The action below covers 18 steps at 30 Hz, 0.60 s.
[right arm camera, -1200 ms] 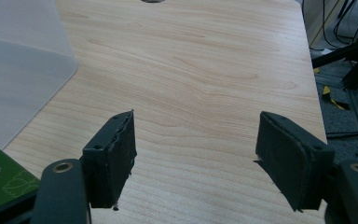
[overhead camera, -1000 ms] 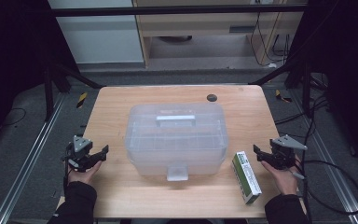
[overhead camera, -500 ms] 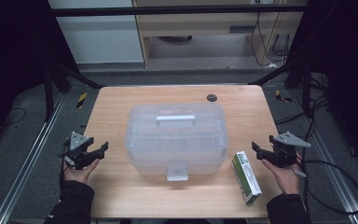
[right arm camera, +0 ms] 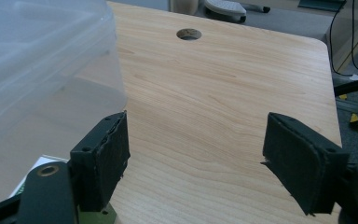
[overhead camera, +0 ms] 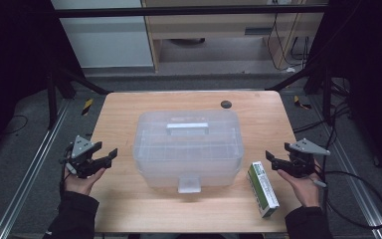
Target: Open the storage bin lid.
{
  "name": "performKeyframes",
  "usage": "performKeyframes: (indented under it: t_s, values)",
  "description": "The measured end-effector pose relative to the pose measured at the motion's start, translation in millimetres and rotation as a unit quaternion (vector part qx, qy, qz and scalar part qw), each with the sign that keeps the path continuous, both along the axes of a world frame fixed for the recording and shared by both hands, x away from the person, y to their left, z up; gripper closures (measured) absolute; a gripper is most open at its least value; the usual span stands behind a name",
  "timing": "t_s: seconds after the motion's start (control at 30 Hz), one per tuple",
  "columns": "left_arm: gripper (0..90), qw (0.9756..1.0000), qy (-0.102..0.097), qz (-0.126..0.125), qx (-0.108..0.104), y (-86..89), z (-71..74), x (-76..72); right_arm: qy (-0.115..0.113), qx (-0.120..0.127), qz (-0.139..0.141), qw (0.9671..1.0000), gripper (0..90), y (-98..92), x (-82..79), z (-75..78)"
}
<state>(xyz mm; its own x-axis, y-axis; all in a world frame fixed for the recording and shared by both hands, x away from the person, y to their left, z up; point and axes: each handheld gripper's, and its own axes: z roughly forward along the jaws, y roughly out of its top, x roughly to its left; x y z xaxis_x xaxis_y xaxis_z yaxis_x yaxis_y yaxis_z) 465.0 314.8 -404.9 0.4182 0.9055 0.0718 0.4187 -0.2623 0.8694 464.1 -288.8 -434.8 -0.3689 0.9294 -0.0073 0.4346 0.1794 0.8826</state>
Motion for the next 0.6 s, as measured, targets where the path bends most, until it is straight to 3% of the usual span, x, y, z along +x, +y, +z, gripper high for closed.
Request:
performKeyframes:
  t_s: [0.3,0.43,0.6]
  values:
    - [37.9,0.9993,-0.005,-0.037,0.005,-7.7,21.5,-1.6,-0.004,0.0,0.01,0.9999,22.9,2.5,-3.1,6.8]
    - [37.7,0.9984,-0.025,-0.049,0.012,-10.6,35.3,-3.7,-0.01,0.0,0.017,0.9998,23.2,3.7,-6.6,12.1]
    - [37.7,0.9976,-0.032,-0.057,0.024,-12.1,54.1,1.9,-0.014,0.003,0.025,0.9996,23.4,6.0,-8.1,17.7]
